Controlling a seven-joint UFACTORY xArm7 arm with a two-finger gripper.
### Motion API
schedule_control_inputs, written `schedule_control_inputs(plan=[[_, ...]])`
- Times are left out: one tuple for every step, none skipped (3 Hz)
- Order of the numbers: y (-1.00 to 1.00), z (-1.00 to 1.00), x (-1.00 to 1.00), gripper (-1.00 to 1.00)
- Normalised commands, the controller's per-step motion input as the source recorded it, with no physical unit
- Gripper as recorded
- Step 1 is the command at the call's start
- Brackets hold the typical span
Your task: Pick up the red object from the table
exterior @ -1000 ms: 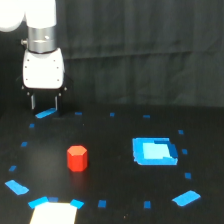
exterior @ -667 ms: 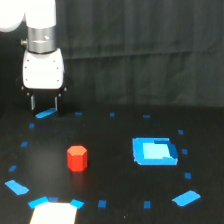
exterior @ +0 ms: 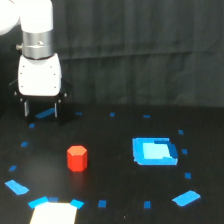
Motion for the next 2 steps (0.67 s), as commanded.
schedule_control_inputs(plan=[[-0.90, -0.10, 0.49, 0.82], [-0.67, -0.23, -0.06, 1.00]])
